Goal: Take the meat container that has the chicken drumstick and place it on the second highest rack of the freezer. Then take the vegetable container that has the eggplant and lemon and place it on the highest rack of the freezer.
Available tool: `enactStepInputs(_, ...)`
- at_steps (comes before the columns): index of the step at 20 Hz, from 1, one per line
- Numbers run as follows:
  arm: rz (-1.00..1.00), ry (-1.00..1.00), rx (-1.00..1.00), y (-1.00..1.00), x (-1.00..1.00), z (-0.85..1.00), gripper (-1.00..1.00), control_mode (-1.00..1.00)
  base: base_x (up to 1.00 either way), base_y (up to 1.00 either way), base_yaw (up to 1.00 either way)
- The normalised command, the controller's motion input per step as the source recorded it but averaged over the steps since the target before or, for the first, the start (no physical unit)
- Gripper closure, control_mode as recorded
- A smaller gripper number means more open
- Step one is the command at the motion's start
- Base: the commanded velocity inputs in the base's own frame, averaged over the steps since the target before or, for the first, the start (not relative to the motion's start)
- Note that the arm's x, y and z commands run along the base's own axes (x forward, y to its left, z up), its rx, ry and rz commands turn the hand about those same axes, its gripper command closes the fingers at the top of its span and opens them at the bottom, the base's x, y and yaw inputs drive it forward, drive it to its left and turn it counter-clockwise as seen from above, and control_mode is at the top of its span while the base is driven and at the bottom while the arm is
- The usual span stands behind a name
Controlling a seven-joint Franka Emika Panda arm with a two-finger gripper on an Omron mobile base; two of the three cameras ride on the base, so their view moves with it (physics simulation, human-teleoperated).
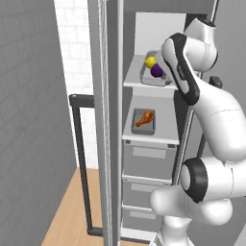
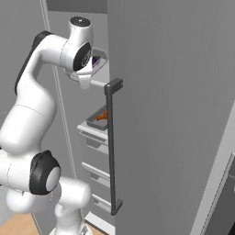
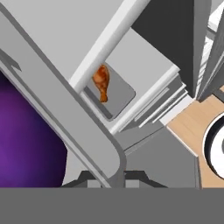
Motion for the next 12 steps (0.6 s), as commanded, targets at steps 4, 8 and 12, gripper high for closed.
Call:
enactStepInputs(4, 0.0, 0.0, -0.03, -0.06, 0.22, -0.27, 1.0, -1.0, 0.0, 0.0, 0.0)
enactStepInputs(8, 0.0, 0.0, -0.02, -0.04, 0.19, -0.13, 1.0, -1.0, 0.0, 0.0, 0.0)
enactStepInputs(12, 0.0, 0.0, 0.0, -0.09, 0.52, 0.0, 1.0, -1.0, 0.0, 0.0, 0.0)
